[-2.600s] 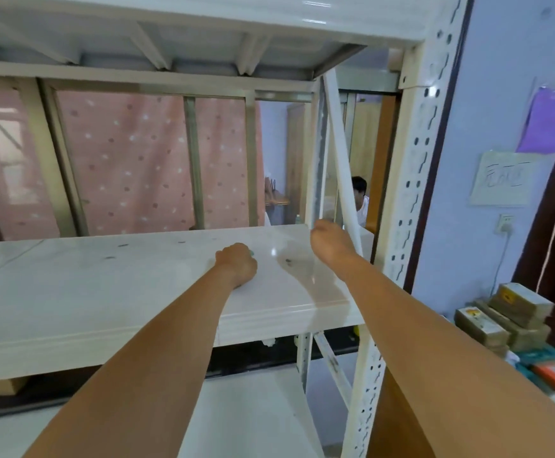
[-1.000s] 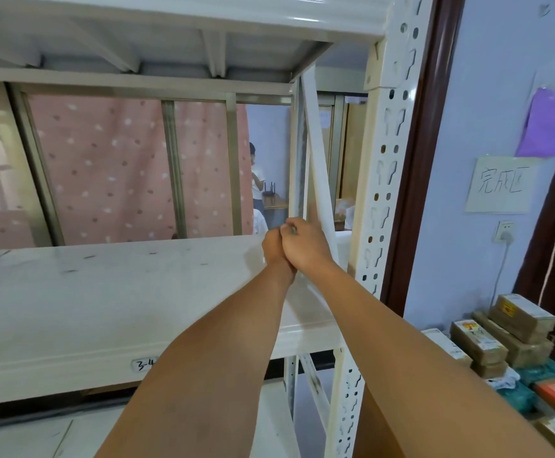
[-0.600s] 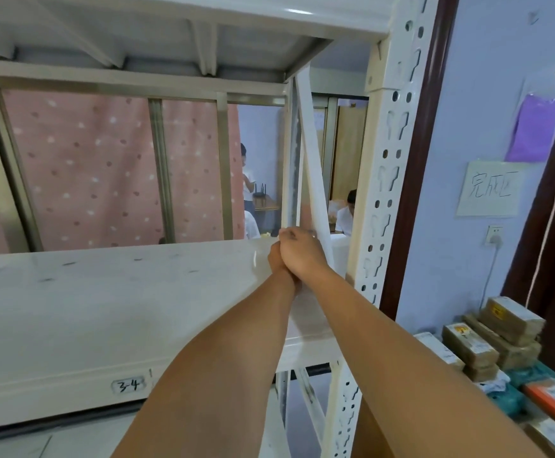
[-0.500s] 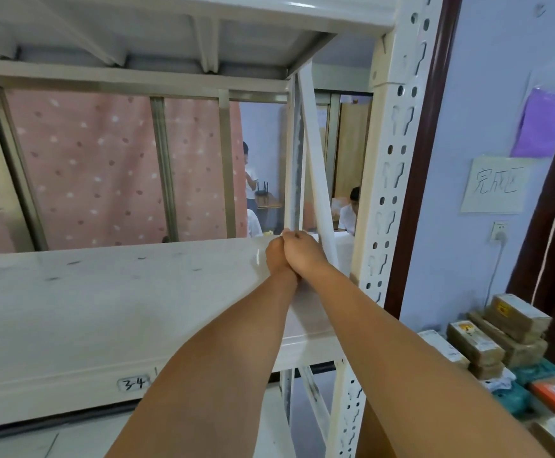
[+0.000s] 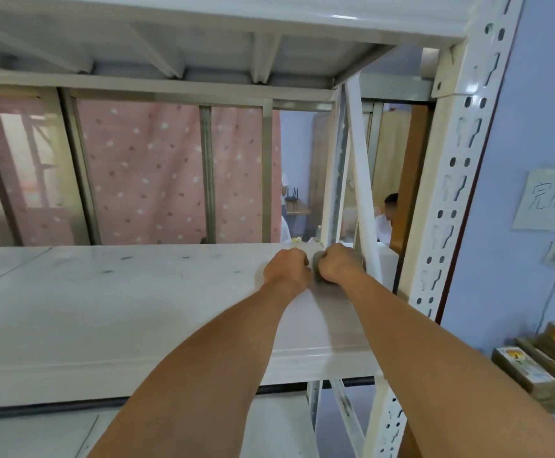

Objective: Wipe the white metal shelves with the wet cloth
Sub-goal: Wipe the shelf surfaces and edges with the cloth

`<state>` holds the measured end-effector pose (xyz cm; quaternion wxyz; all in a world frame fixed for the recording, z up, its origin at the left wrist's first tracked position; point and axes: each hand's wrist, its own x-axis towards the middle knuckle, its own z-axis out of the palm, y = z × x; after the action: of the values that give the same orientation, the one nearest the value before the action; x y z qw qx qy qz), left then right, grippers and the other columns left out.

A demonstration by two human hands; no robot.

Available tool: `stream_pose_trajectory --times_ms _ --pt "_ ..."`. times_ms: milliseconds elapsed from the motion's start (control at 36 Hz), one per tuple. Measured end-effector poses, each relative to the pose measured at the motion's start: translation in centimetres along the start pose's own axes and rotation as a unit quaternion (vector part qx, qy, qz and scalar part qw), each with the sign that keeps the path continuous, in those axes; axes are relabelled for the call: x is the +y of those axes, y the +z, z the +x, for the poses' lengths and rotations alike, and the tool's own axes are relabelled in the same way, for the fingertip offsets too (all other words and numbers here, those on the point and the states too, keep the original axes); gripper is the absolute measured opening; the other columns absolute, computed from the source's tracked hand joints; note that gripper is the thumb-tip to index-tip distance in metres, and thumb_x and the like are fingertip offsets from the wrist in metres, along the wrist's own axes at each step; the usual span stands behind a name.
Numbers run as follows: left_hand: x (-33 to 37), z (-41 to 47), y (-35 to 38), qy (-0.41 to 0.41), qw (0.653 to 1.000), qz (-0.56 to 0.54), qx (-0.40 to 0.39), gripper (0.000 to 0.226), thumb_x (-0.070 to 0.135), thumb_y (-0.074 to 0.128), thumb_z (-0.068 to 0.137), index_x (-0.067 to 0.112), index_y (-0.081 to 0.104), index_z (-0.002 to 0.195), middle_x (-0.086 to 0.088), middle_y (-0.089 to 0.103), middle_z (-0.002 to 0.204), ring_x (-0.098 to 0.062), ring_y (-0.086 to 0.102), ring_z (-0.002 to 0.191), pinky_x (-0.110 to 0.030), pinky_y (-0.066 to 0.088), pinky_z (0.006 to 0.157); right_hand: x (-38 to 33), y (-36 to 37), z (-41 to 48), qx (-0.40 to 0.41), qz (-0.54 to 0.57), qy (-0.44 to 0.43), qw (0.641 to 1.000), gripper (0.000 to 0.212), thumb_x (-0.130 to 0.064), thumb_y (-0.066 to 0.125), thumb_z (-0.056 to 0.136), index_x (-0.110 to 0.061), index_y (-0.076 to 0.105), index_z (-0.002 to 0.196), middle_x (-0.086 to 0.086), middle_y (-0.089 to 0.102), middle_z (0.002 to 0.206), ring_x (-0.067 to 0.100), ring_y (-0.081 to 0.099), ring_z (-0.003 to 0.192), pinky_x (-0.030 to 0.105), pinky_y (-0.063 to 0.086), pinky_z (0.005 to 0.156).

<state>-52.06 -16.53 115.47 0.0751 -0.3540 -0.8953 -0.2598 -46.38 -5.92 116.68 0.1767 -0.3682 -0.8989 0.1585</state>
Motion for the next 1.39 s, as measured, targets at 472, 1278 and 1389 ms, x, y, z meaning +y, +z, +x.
stream_pose_trajectory --times_ms 472,1278,1389 --pt "-10.5 -7.1 -5.9 0.080 0.992 0.089 0.032 0.029 0.022 0.047 0.093 0.017 0.075 0.095 0.002 0.058 0.088 -0.024 0.058 0.092 -0.030 0.048 0.074 -4.1 3.4 0.8 -0.020 -0.152 -0.105 0.982 0.032 -0.015 0.051 0.094 -0.009 0.065 0.123 0.010 0.066 0.119 0.027 0.062 0.111 0.034 0.048 0.093" --pt "-36.7 -20.0 -23.9 0.016 0.990 0.133 0.039 0.021 0.030 0.060 0.093 0.021 0.077 0.100 0.007 0.070 0.101 -0.013 0.060 0.089 -0.032 0.053 0.087 -28.2 12.8 -7.9 -0.046 -0.102 -0.164 0.980 0.037 -0.011 0.046 0.098 -0.009 0.060 0.132 0.013 0.060 0.132 0.031 0.060 0.118 0.035 0.049 0.095" --pt "-40.7 -21.9 -26.1 0.027 0.990 0.120 0.061 0.019 0.026 0.063 0.093 0.018 0.079 0.099 0.005 0.072 0.099 -0.015 0.063 0.087 -0.031 0.054 0.085 -32.2 14.3 -9.5 -0.056 -0.122 -0.195 0.972 0.040 -0.008 0.044 0.095 -0.011 0.061 0.131 0.013 0.061 0.129 0.031 0.061 0.114 0.035 0.050 0.089"
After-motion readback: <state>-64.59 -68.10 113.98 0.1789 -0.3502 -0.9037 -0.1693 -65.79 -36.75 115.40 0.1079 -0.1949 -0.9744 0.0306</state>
